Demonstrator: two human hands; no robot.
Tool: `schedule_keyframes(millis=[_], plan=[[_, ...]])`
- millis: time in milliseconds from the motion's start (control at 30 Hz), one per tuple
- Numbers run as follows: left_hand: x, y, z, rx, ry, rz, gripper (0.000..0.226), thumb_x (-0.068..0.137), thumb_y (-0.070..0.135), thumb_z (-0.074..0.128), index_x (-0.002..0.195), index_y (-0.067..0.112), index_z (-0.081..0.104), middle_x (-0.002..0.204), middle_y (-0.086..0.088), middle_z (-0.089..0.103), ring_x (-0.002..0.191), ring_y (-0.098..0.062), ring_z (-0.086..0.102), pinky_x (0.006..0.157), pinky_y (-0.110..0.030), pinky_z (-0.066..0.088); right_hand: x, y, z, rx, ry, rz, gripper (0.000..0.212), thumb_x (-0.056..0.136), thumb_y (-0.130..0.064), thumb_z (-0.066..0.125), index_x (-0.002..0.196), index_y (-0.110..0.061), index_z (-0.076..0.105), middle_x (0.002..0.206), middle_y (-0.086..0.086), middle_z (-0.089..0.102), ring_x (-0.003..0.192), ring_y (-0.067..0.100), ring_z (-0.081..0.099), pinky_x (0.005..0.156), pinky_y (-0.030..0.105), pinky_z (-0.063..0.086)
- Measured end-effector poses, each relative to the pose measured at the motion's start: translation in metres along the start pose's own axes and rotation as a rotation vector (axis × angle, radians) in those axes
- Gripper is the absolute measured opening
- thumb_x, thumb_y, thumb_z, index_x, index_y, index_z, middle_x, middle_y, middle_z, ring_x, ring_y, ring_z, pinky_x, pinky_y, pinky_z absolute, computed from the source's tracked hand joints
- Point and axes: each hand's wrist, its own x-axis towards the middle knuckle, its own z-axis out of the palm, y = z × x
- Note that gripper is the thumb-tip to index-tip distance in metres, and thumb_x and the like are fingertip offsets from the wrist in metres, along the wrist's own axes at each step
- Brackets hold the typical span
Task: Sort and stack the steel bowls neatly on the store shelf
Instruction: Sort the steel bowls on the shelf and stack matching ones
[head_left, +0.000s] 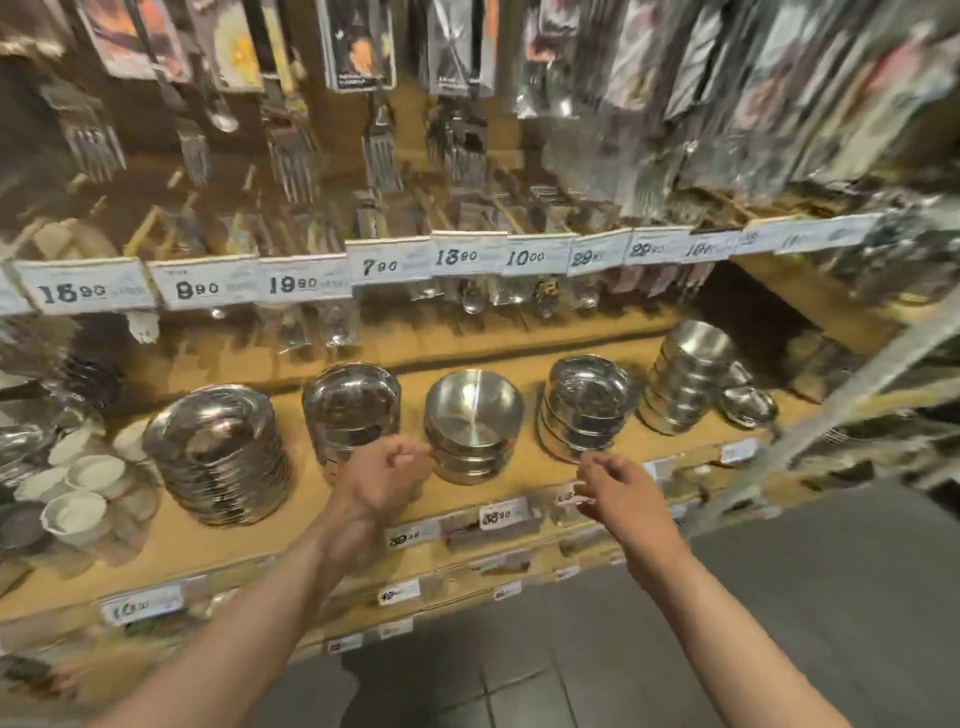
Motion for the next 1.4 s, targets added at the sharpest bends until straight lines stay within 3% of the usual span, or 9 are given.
schedule_keyframes(millis=[167, 300, 467, 667, 833, 1033, 1167, 1267, 1400], plan=[[0.008, -0.001, 0.035, 0.072, -0.088, 0.003, 0.006, 0.084, 0.023, 0.068, 0.079, 0.023, 0.069, 0.082, 0.006, 0.071, 0.080, -0.013, 0.068, 0.077, -0.033, 0.058, 0.015, 0.017, -0.029, 0.076, 0.073, 0.084, 0.029, 0.100, -0.038, 0.057, 0.105, -0.013, 0.070, 0.086, -0.004, 0.069, 0.086, 0.017, 0.066, 0.085, 0.045, 0.056], [0.025, -0.001, 0.069, 0.130, -0.155, -0.020, 0.009, 0.089, 0.024, 0.068, 0.096, 0.027, 0.072, 0.095, 0.003, 0.074, 0.087, -0.016, 0.071, 0.087, -0.045, 0.059, 0.023, 0.036, -0.047, 0.097, 0.092, 0.138, 0.020, 0.100, -0.036, 0.059, 0.093, -0.024, 0.073, 0.080, -0.006, 0.069, 0.082, 0.012, 0.067, 0.075, 0.033, 0.054], [0.028, 0.001, 0.122, 0.127, -0.306, -0.050, 0.013, 0.089, 0.028, 0.066, 0.101, 0.030, 0.071, 0.098, 0.009, 0.073, 0.080, -0.003, 0.073, 0.067, -0.020, 0.057, 0.046, 0.047, -0.092, 0.142, 0.153, 0.174, 0.017, 0.101, -0.026, 0.057, 0.103, -0.017, 0.071, 0.083, 0.001, 0.065, 0.076, 0.014, 0.062, 0.066, 0.025, 0.054], [0.062, 0.023, 0.213, 0.126, -0.391, -0.052, 0.014, 0.092, 0.023, 0.063, 0.101, 0.027, 0.073, 0.100, 0.002, 0.073, 0.086, -0.008, 0.073, 0.071, -0.023, 0.060, 0.121, 0.063, -0.146, 0.195, 0.102, 0.197, 0.019, 0.100, -0.030, 0.056, 0.095, -0.016, 0.069, 0.088, 0.001, 0.065, 0.078, 0.014, 0.064, 0.055, 0.018, 0.052], [0.113, 0.039, 0.320, 0.000, -0.311, -0.186, 0.009, 0.096, 0.017, 0.062, 0.093, 0.019, 0.071, 0.097, -0.008, 0.069, 0.087, -0.020, 0.069, 0.075, -0.031, 0.060, 0.218, 0.079, -0.217, 0.230, 0.077, 0.193, 0.017, 0.097, -0.027, 0.056, 0.092, -0.016, 0.068, 0.088, 0.006, 0.067, 0.073, 0.020, 0.065, 0.068, 0.035, 0.055], [0.158, 0.080, 0.388, -0.187, -0.073, -0.261, 0.031, 0.092, 0.047, 0.055, 0.085, 0.018, 0.062, 0.078, -0.001, 0.063, 0.071, -0.015, 0.058, 0.067, -0.032, 0.049, 0.305, 0.064, -0.274, 0.241, -0.097, 0.351, 0.028, 0.098, -0.050, 0.052, 0.101, -0.024, 0.063, 0.099, 0.002, 0.066, 0.089, 0.017, 0.065, 0.053, 0.030, 0.056], [0.190, 0.099, 0.403, -0.303, 0.070, -0.405, 0.044, 0.103, 0.049, 0.040, 0.124, 0.012, 0.051, 0.103, -0.010, 0.061, 0.082, -0.021, 0.058, 0.057, -0.032, 0.054, 0.343, 0.048, -0.277, 0.245, -0.287, 0.393, 0.039, 0.095, -0.059, 0.047, 0.116, -0.028, 0.059, 0.103, 0.000, 0.054, 0.089, 0.018, 0.055, 0.060, 0.039, 0.060], [0.207, 0.107, 0.409, -0.322, 0.095, -0.502, 0.059, 0.102, 0.056, 0.035, 0.139, 0.011, 0.044, 0.104, -0.013, 0.058, 0.089, -0.027, 0.059, 0.063, -0.037, 0.052, 0.363, 0.040, -0.271, 0.196, -0.364, 0.419, 0.065, 0.096, -0.066, 0.039, 0.147, -0.026, 0.043, 0.142, 0.010, 0.044, 0.131, 0.029, 0.045, 0.065, 0.043, 0.059], [0.219, 0.106, 0.417, -0.347, 0.078, -0.577, 0.076, 0.099, 0.062, 0.033, 0.150, 0.006, 0.033, 0.151, -0.025, 0.035, 0.133, -0.046, 0.042, 0.072, -0.053, 0.056, 0.373, 0.033, -0.265, 0.212, -0.483, 0.491, 0.076, 0.093, -0.071, 0.038, 0.154, -0.026, 0.037, 0.159, 0.018, 0.032, 0.141, 0.041, 0.038, 0.083, 0.059, 0.056]])
